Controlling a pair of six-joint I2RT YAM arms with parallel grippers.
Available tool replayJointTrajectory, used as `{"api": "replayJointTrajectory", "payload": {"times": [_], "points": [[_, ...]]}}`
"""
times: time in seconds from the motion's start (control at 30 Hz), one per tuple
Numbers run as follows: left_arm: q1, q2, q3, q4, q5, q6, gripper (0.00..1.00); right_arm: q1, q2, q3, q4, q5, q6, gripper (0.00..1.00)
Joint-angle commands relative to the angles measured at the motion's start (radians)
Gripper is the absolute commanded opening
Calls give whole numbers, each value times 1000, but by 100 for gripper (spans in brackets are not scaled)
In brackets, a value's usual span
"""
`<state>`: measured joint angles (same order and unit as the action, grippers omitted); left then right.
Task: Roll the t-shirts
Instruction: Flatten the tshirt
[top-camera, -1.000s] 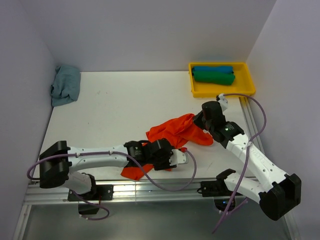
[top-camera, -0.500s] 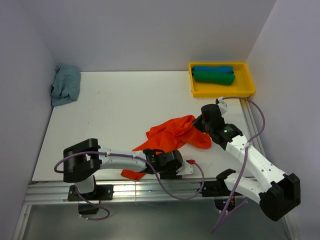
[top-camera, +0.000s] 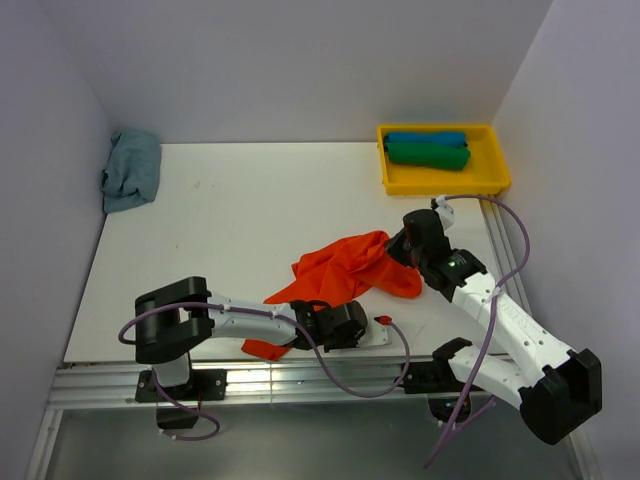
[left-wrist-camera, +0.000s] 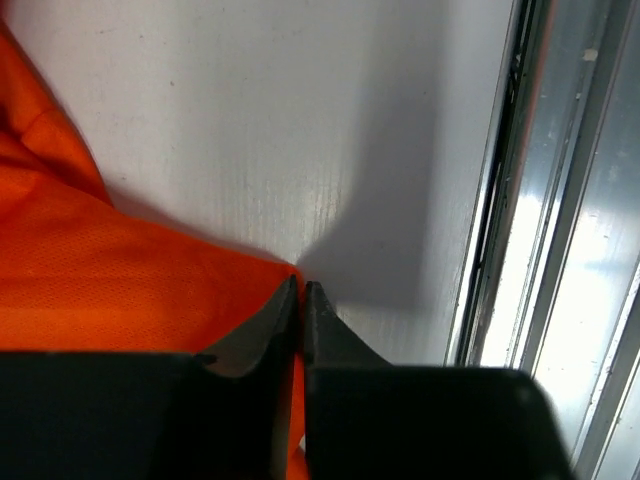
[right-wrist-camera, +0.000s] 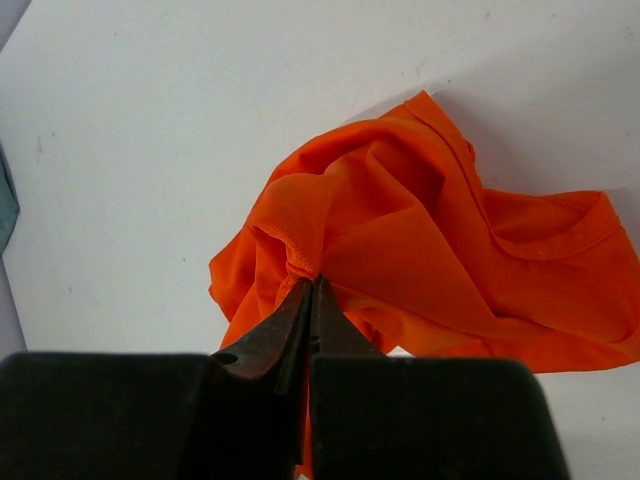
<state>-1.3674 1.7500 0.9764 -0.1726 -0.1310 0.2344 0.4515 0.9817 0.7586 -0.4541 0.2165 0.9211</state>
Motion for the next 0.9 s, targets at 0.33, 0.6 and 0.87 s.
{"api": "replayJointTrajectory", "payload": {"times": [0.33, 0.6, 0.87], "points": [[214, -286, 231, -211, 2, 6, 0, -11, 23, 186, -44, 52, -96, 0], [589, -330, 458, -346, -111, 8, 0, -66, 210, 554, -100, 43, -266, 0], [974, -172, 704, -344, 5, 5, 0, -126, 429, 876, -15, -6, -442, 0]]}}
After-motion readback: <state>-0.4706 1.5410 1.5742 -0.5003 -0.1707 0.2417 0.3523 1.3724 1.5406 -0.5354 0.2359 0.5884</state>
